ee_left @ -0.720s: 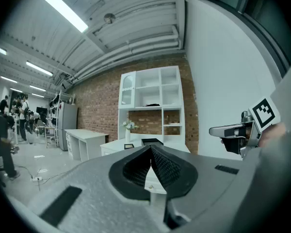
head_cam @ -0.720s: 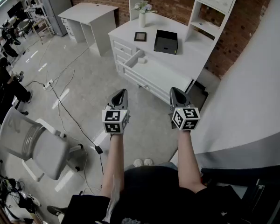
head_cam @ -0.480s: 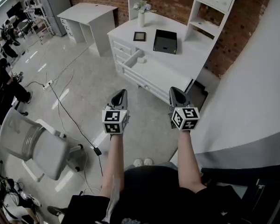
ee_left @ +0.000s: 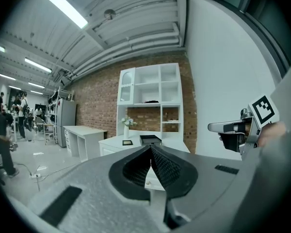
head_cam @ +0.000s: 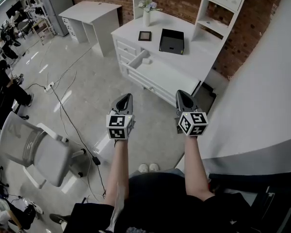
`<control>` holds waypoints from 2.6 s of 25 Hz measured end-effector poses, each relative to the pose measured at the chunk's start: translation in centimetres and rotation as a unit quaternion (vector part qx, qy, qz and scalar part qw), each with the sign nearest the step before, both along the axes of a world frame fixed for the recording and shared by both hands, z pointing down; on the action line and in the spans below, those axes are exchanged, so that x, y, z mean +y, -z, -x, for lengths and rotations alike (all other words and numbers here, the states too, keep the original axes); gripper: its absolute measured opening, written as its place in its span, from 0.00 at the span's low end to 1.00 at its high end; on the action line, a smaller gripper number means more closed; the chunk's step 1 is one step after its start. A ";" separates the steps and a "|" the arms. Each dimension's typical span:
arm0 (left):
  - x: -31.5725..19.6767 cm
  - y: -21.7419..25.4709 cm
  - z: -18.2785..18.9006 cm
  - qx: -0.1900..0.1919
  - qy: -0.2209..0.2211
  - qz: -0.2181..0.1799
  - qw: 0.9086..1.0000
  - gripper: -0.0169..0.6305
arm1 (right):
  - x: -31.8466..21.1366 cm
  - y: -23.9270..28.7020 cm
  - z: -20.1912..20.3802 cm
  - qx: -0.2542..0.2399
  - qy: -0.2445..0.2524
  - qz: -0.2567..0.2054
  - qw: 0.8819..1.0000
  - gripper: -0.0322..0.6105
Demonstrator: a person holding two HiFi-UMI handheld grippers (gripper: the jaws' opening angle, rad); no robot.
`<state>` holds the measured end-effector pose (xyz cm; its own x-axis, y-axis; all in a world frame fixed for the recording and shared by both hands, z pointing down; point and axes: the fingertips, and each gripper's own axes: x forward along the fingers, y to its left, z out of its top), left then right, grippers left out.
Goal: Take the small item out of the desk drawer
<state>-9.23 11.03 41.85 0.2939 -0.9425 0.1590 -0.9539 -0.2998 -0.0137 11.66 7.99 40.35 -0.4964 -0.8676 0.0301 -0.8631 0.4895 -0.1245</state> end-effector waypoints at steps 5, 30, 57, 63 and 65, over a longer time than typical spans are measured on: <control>0.1 -0.8 -0.1 -0.002 -0.004 0.009 1.000 0.04 | 0.1 -0.2 0.0 0.001 -0.003 0.002 1.000 0.05; -0.1 -0.4 3.2 0.016 -0.029 -0.017 0.999 0.42 | 1.4 -0.1 1.7 -0.002 -0.037 -0.009 0.999 0.05; -22.7 -4.3 2.7 0.012 -0.019 0.014 1.000 0.43 | -22.8 -3.2 2.2 -0.002 -0.028 0.014 1.000 0.05; -31.4 -4.5 2.2 0.006 -0.005 0.025 1.000 0.44 | -31.6 -3.5 2.8 0.011 -0.003 0.021 1.000 0.05; -34.5 -5.1 2.1 0.006 -0.002 0.032 0.999 0.43 | -34.4 -3.5 3.0 0.020 0.003 0.021 1.000 0.05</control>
<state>-11.34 -23.44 46.90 0.3008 -0.9290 0.2157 -0.9524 -0.3042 0.0182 8.66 -26.43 43.89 -0.4991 -0.8622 0.0863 -0.8649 0.4897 -0.1099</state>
